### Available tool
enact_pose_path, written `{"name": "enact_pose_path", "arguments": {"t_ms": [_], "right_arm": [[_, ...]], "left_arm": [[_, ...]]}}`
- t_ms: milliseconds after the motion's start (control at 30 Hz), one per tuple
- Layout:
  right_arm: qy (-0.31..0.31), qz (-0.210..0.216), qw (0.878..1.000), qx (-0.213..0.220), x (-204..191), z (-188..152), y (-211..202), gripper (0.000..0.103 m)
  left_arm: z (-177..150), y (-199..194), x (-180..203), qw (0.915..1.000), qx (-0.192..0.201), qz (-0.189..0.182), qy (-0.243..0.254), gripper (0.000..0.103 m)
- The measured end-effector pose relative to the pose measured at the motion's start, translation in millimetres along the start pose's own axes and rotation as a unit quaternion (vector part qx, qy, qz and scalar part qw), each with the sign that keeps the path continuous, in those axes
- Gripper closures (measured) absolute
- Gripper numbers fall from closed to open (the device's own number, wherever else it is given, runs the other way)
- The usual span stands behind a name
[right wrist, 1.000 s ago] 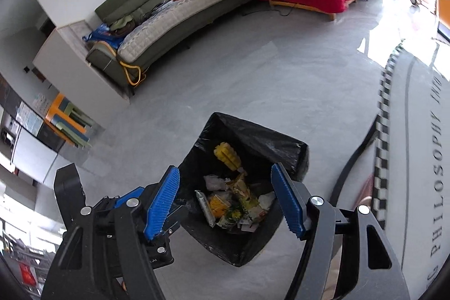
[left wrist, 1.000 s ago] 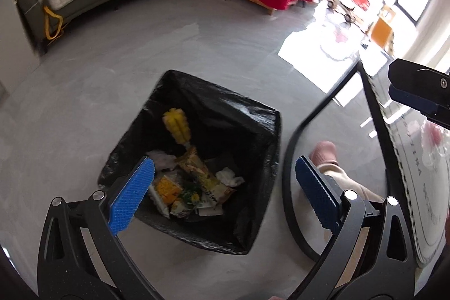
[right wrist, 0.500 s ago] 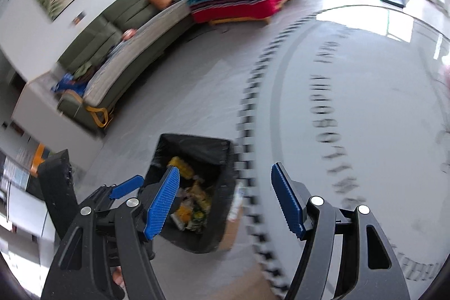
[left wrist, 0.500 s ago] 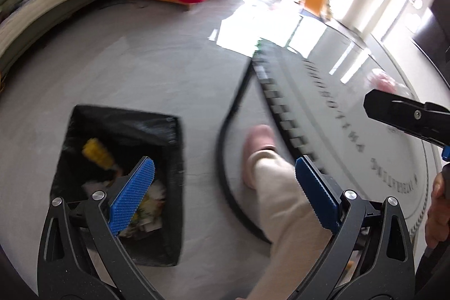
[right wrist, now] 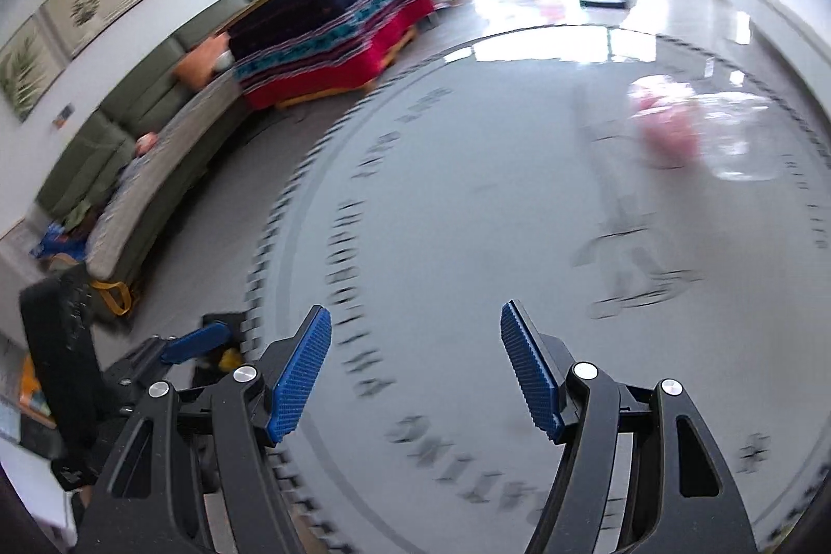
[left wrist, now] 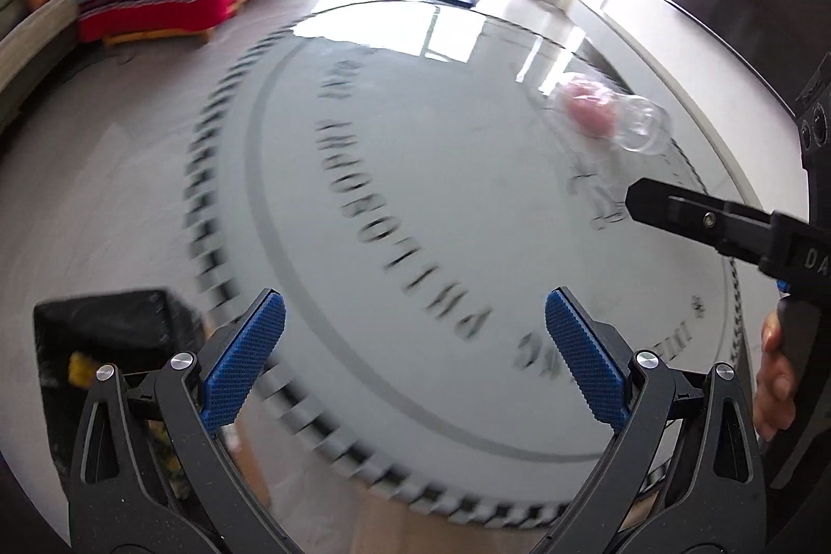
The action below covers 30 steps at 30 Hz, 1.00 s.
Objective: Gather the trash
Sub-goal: 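Move both open grippers back to the pink bag and clear jar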
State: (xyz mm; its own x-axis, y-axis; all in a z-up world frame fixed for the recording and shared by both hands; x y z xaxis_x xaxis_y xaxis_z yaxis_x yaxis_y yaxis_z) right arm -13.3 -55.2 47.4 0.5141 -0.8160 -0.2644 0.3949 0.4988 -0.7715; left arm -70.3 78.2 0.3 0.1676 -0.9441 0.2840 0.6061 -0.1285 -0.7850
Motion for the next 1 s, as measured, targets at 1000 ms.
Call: {"name": "enact_pose_path", "arguments": {"t_ms": [1000], "right_arm": [[0.039,-0.326,0.945,-0.012,258.6,71.5,40.1,0.038]], "left_arm": [[77.2,139.2,150.3,0.9912,-0.081,-0.066,0.081,0.006]]}}
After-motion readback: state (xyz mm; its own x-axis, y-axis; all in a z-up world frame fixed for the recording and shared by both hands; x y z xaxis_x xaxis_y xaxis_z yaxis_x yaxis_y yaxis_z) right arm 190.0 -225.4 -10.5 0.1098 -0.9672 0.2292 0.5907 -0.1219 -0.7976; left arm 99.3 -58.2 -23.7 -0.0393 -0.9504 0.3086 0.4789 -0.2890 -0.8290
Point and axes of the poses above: each gripper's, at about its wrist camera, not at the fingertips, and y roughly the way its jaws point, x to its right, z to its top, the point moved 9 cm from there along y, roughly the way its jaws point, and after that the axes turned 5 degrees about -y, right-handed, at the moved point
